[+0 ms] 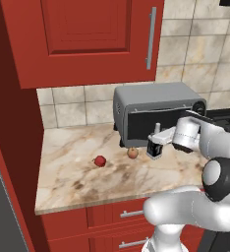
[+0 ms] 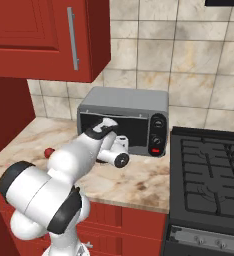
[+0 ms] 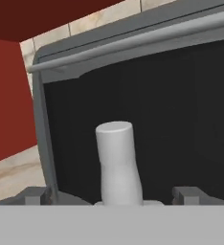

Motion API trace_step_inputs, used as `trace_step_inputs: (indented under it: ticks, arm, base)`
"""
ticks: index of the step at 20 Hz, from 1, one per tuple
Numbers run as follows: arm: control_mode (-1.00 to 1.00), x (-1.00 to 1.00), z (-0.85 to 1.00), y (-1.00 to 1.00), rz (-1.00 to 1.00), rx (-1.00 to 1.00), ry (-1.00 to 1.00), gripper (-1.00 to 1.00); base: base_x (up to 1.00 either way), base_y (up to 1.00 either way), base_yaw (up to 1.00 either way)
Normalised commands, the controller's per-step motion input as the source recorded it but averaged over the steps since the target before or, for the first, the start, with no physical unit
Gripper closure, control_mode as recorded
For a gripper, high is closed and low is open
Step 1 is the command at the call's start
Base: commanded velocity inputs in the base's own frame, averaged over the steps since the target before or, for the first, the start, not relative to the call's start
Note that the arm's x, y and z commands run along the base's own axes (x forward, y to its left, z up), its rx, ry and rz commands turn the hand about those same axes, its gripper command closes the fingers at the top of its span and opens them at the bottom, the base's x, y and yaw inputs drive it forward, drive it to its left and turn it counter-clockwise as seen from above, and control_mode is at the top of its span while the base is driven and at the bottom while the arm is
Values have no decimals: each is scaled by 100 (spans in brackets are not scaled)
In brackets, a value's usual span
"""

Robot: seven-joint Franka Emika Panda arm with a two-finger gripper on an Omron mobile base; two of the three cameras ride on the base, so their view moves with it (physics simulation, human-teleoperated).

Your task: Place the liquor on the top shelf of the fridge to keep it out of children's reach, and place the peach and bell pepper on lower shelves for easy access.

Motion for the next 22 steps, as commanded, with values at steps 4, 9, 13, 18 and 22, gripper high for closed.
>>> trace_step_inputs:
  ticks: [4,9,13,18,22]
  arm:
    - [-100,34,-8,0,-2,0,0,-100]
    - [-100,32,-11,0,-2,0,0,-100]
    - [-100,32,-12,0,-2,0,0,100]
    - [-100,29,-4,0,-1,0,0,100]
    - [-100,-8,3,0,3,0,0,100]
  base:
    - [0,0,0]
    - [0,0,0]
    - [0,0,0]
    - [0,0,0]
    - [0,0,0]
